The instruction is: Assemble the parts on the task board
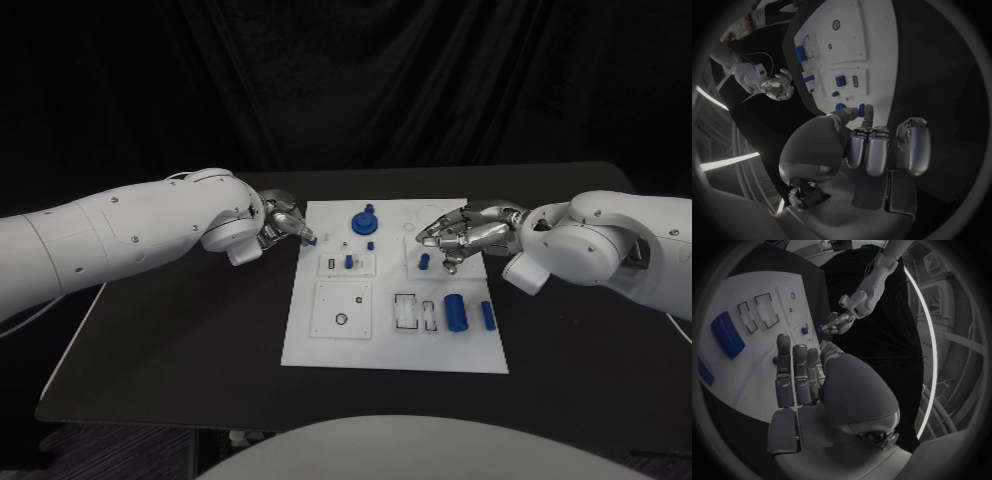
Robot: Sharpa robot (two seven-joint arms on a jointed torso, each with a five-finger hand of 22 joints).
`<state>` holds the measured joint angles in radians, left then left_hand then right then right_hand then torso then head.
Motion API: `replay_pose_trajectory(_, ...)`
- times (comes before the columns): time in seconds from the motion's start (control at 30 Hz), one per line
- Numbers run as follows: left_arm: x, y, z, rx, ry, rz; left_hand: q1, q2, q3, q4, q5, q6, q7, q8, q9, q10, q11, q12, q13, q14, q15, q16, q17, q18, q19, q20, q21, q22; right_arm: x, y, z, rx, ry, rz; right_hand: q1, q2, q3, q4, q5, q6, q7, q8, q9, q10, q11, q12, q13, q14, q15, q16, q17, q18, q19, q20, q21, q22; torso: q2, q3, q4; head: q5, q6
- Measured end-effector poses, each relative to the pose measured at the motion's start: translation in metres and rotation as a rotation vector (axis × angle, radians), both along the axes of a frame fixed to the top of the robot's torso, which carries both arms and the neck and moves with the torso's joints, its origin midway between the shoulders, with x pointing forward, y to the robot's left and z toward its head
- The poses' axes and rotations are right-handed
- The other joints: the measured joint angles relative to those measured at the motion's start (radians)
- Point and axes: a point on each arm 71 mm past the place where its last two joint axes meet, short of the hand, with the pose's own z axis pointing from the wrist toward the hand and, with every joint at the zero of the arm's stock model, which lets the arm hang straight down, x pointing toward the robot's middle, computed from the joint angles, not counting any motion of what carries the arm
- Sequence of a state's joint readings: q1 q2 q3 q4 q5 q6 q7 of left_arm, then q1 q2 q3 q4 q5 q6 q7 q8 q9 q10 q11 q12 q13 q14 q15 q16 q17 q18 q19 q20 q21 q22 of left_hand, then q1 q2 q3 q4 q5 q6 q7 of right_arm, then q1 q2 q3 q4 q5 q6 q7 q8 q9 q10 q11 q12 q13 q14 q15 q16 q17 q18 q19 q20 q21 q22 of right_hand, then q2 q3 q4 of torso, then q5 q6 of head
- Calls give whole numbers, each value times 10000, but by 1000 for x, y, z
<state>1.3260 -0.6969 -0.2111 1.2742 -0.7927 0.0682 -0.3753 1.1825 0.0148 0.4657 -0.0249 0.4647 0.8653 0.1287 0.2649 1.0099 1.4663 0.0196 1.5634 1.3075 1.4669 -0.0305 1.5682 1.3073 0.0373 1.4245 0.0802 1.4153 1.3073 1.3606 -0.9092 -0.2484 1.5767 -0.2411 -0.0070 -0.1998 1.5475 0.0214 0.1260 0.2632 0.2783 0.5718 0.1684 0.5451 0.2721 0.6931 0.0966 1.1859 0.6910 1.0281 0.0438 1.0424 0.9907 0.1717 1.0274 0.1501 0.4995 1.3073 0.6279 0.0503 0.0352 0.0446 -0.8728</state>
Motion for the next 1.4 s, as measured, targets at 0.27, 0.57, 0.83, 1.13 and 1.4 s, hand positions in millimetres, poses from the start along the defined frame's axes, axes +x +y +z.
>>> replay_pose_trajectory(0.27,-7,-10,1,-99,19,-204,-98,-8,164,-28,-79,4,4,-17,9,0,0,0,0,0,0,0,0,0,0,0,0,0,0,1,-1,-5,31,32,0,0,0,0,0,0,0,0,1,0,0,0,0,0,0,0,0,0,0,0,0,0,10,1,-3,33,0)
replay_pose_trajectory(0.57,-8,-16,-1,-2,237,-406,-150,15,192,-1,-94,17,17,-19,146,0,0,0,0,-1,1,0,0,0,0,0,0,8,0,1,-1,-1,41,47,0,0,42,43,313,0,0,47,-105,-37,37,0,-78,-77,-1,0,-106,0,0,0,0,5,26,-8,-12,13,0)
replay_pose_trajectory(0.83,-10,-22,-6,64,497,-638,-162,3,220,27,-96,21,21,-24,211,0,1,0,0,0,0,0,0,-1,0,0,0,7,-1,1,-1,4,42,56,0,0,70,71,432,0,0,86,-167,-73,1,0,-111,-75,0,0,-152,0,0,0,0,7,40,-7,-24,74,0)
replay_pose_trajectory(1.13,-11,-28,-12,87,688,-818,-240,3,221,25,-97,34,34,-50,287,0,1,0,0,0,0,0,0,0,0,1,-64,6,-1,1,-1,8,51,67,0,-1,98,42,541,0,0,86,-198,-73,0,0,-133,-75,1,39,-152,0,0,0,0,6,49,-5,-30,56,0)
replay_pose_trajectory(1.4,-11,-31,-15,134,846,-935,-258,-14,291,-45,-156,36,35,-59,287,0,1,0,0,0,1,0,0,-1,0,1,-64,5,-1,1,-1,13,53,74,0,0,98,42,541,0,0,86,-198,-110,37,0,-144,-75,1,38,-160,0,0,0,0,5,35,-7,-17,15,0)
